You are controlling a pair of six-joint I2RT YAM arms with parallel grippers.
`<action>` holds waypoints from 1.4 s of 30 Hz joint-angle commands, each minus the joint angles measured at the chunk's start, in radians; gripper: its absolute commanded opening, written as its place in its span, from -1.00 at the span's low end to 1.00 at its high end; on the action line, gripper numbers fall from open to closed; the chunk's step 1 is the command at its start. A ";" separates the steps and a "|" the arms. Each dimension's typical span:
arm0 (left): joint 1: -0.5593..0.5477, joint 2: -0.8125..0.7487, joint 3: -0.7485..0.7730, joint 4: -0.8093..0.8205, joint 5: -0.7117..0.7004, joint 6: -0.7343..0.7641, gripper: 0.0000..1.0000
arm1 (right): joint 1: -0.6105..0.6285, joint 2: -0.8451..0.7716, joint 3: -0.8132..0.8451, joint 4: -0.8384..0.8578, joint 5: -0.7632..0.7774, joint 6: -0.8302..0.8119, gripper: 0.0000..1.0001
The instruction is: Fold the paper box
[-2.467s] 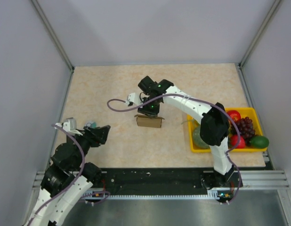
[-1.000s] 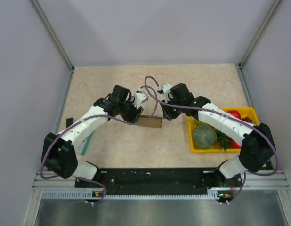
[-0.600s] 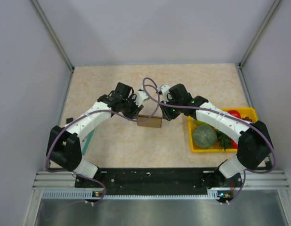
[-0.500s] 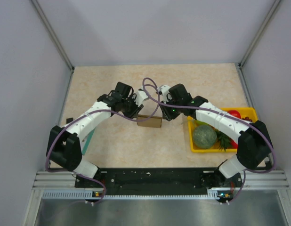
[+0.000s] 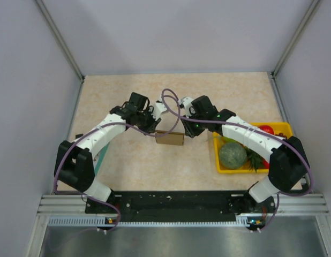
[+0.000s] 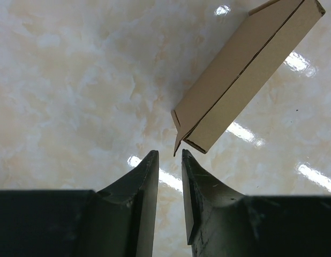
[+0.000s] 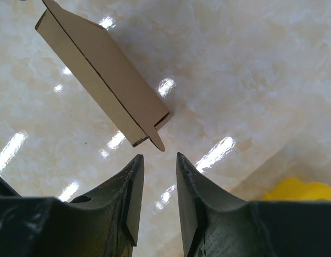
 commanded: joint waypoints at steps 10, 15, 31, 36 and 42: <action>0.003 0.017 0.021 0.017 0.056 0.010 -0.44 | -0.004 0.016 0.051 0.024 -0.026 0.007 -0.39; 0.002 0.026 0.029 0.018 0.051 0.005 -0.51 | -0.004 0.021 0.052 0.024 -0.030 0.012 -0.40; 0.000 0.023 0.031 0.014 0.068 -0.002 -0.91 | 0.000 0.027 0.057 0.024 -0.032 0.019 -0.46; -0.001 0.013 0.027 0.014 0.066 -0.004 -1.00 | 0.004 0.023 0.052 0.023 -0.021 0.016 -0.45; -0.012 0.003 0.021 0.015 0.048 -0.002 -1.00 | 0.004 0.023 0.054 0.018 0.015 0.009 -0.45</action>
